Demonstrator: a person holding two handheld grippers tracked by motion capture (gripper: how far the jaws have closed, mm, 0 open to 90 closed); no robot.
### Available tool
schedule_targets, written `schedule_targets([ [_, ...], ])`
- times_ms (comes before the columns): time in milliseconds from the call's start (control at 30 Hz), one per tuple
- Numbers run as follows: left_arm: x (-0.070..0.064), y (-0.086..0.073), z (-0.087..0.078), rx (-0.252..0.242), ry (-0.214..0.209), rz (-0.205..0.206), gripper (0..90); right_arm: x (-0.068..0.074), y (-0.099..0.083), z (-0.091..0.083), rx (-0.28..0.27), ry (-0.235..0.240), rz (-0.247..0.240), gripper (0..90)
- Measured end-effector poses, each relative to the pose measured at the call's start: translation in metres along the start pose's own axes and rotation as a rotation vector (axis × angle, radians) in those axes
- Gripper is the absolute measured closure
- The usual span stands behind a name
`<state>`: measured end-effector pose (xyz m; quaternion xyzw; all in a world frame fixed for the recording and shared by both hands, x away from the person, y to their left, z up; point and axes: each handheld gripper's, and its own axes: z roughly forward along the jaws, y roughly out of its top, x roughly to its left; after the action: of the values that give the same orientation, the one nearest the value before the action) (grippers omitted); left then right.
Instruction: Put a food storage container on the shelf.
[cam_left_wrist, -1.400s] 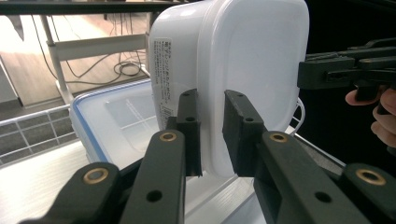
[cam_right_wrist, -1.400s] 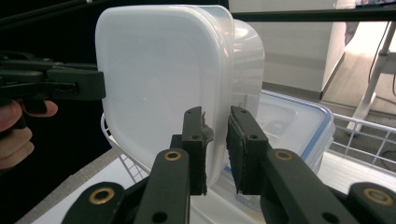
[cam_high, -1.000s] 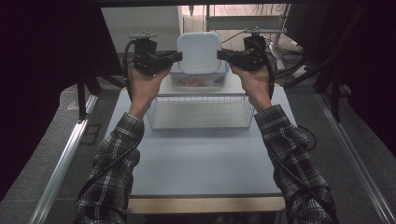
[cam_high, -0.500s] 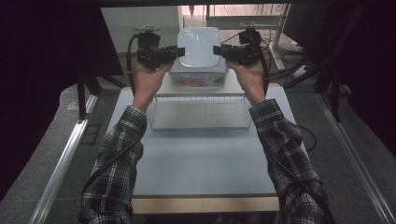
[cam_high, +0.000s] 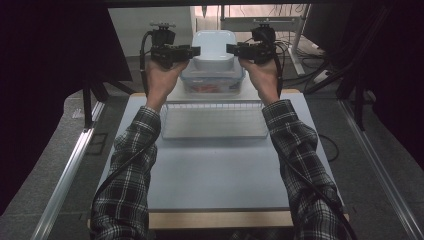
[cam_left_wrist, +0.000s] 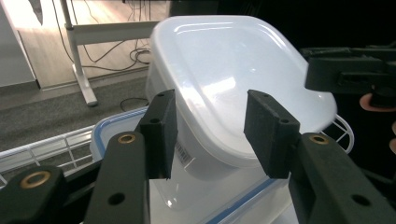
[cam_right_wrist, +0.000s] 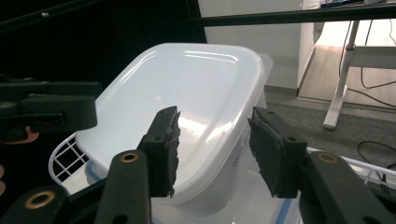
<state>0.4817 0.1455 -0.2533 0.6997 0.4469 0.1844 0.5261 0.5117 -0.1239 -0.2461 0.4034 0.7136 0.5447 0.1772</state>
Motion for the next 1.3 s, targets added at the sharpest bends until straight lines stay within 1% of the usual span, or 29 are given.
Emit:
schedule_targets([
  [200, 0.001, 0.002, 0.0, -0.002, 0.021, 0.01, 52.7, 0.001, 0.004, 0.007, 0.002, -0.012, 0.009, 57.8],
  [267, 0.002, 0.002, 0.001, -0.006, 0.027, 0.008, 51.5, 0.001, 0.005, 0.009, 0.007, -0.019, 0.003, 57.9],
  [433, 0.004, 0.002, 0.001, -0.01, 0.021, 0.033, 47.0, 0.003, 0.005, 0.011, 0.013, -0.025, -0.004, 55.5],
  [533, 0.004, 0.003, -0.001, -0.015, 0.01, 0.038, 43.0, 0.005, 0.005, 0.008, 0.005, -0.024, -0.013, 51.3],
  [600, 0.001, 0.003, -0.004, -0.018, 0.014, 0.057, 39.6, 0.006, 0.005, 0.005, 0.002, -0.015, -0.02, 47.6],
  [667, -0.001, 0.003, -0.007, -0.03, 0.003, 0.082, 35.3, 0.007, 0.005, 0.001, 0.002, -0.001, -0.035, 43.0],
  [733, -0.003, 0.003, -0.01, -0.03, -0.01, 0.1, 31.0, 0.009, 0.004, -0.003, 0.005, 0.019, -0.048, 38.0],
  [767, -0.005, 0.002, -0.011, -0.031, -0.015, 0.116, 29.5, 0.009, 0.003, -0.005, 0.001, 0.023, -0.052, 36.5],
  [800, -0.006, 0.001, -0.012, -0.027, -0.018, 0.122, 27.7, 0.01, 0.002, -0.007, 0.0, 0.027, -0.056, 33.2],
  [833, -0.006, 0.0, -0.013, -0.018, -0.03, 0.128, 26.0, 0.011, 0.002, -0.009, 0.005, 0.029, -0.061, 30.9],
  [933, -0.008, -0.006, -0.015, -0.02, -0.053, 0.133, 21.3, 0.012, -0.001, -0.013, 0.012, 0.044, -0.08, 24.2],
  [1033, -0.011, -0.012, -0.018, 0.001, -0.061, 0.138, 16.0, 0.015, -0.006, -0.017, 0.006, 0.043, -0.103, 19.9],
  [1100, -0.013, -0.016, -0.02, 0.016, -0.059, 0.144, 14.3, 0.017, -0.011, -0.019, 0.014, 0.044, -0.107, 15.4],
  [1200, -0.014, -0.022, -0.023, 0.04, -0.067, 0.159, 11.7, 0.02, -0.02, -0.022, 0.022, 0.058, -0.105, 12.7],
  [1233, -0.014, -0.024, -0.024, 0.044, -0.069, 0.162, 11.1, 0.02, -0.024, -0.023, 0.019, 0.065, -0.109, 12.2],
  [1300, -0.014, -0.03, -0.025, 0.056, -0.076, 0.162, 9.2, 0.022, -0.03, -0.024, 0.03, 0.063, -0.123, 10.6],
])
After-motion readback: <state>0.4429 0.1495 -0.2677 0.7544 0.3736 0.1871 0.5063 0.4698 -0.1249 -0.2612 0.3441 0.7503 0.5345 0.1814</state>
